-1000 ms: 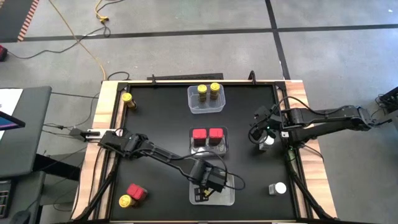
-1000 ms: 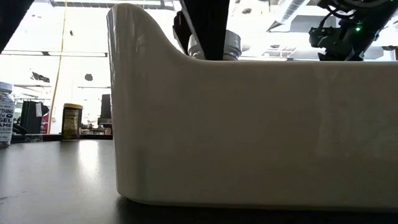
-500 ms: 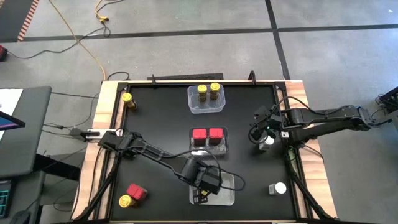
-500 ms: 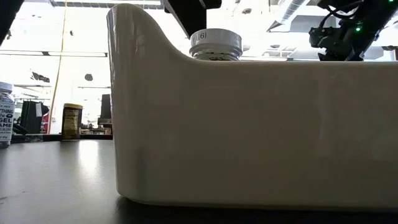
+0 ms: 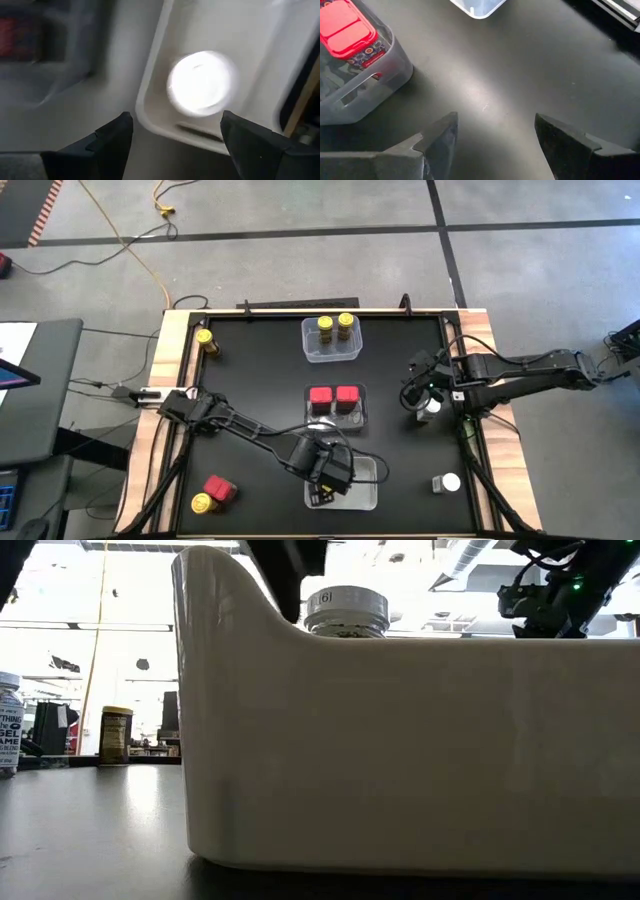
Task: Sort spices by type
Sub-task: Put the red seasoning can into the black bin
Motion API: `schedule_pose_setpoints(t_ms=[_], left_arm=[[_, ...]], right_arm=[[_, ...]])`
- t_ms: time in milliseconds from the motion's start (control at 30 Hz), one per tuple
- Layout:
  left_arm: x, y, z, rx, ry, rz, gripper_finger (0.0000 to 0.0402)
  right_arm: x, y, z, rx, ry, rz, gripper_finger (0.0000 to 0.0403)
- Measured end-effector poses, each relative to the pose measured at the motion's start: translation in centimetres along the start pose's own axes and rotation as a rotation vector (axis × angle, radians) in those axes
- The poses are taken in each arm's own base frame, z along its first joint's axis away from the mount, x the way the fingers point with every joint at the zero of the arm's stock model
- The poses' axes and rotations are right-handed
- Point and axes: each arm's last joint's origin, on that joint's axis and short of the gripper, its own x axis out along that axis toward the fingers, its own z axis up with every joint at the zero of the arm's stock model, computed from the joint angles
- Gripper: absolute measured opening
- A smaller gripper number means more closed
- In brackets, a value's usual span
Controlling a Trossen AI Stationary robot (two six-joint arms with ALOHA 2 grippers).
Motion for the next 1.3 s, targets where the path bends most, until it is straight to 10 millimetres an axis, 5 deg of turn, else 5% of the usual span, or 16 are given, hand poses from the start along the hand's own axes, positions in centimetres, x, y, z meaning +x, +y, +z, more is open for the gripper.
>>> schedule_pose_setpoints(t_ms=[533, 867, 1300], left_arm=[[-3.7, -0.7, -2.8, 0.022, -0.146, 0.177, 0.0289], [-3.4, 0.0, -3.8, 0.052, -0.198, 0.215, 0.0289], [-4.4, 6.0, -9.3, -0.019, -0.358, 0.071, 0.0289]], right_arm=[[0.0, 0.1, 0.0, 0.001, 0.013, 0.024, 0.0291], [0.0, 0.2, -0.1, 0.033, 0.03, 0.047, 0.0291], [0.0, 0.6, 0.6, 0.069, -0.028, 0.091, 0.0291]])
